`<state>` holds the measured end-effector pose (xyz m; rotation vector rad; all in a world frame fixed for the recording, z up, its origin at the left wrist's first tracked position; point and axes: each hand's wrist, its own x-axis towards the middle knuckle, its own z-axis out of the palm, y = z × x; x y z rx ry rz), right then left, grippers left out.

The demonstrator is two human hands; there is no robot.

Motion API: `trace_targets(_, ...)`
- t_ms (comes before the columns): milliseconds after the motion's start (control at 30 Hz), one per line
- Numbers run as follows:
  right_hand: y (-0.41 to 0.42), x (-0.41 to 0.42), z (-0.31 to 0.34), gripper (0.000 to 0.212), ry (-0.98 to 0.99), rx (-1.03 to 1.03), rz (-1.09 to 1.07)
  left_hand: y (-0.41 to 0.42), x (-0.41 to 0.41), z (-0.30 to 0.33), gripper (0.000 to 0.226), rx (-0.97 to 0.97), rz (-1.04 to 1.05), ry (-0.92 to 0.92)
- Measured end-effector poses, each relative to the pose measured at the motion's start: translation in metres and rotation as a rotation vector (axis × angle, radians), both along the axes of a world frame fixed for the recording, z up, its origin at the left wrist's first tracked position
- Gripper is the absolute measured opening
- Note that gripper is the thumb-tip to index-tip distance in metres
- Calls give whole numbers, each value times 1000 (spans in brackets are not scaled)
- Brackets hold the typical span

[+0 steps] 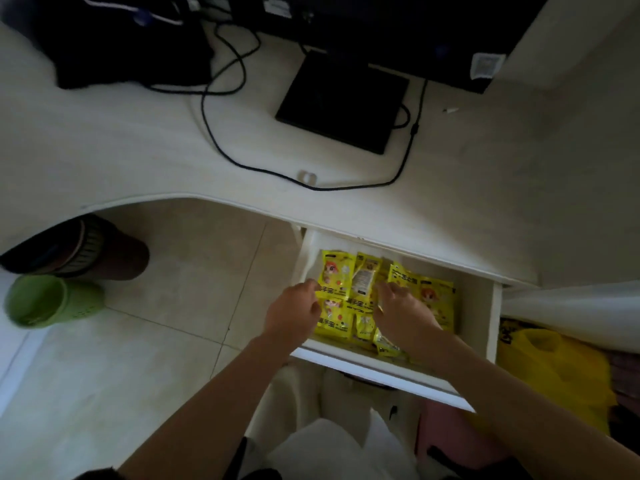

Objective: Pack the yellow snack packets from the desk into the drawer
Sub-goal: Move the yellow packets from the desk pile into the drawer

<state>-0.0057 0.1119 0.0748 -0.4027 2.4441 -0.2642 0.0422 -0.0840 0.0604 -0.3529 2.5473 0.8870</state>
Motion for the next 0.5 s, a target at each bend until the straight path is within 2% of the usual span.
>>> trace_targets(200, -109, 26, 20, 41, 132, -10, 194, -87, 52, 15, 29, -111, 131, 43)
trace_targets(500, -279, 68, 26, 31, 129, -74, 341, -244, 119, 40, 32, -219, 341, 95)
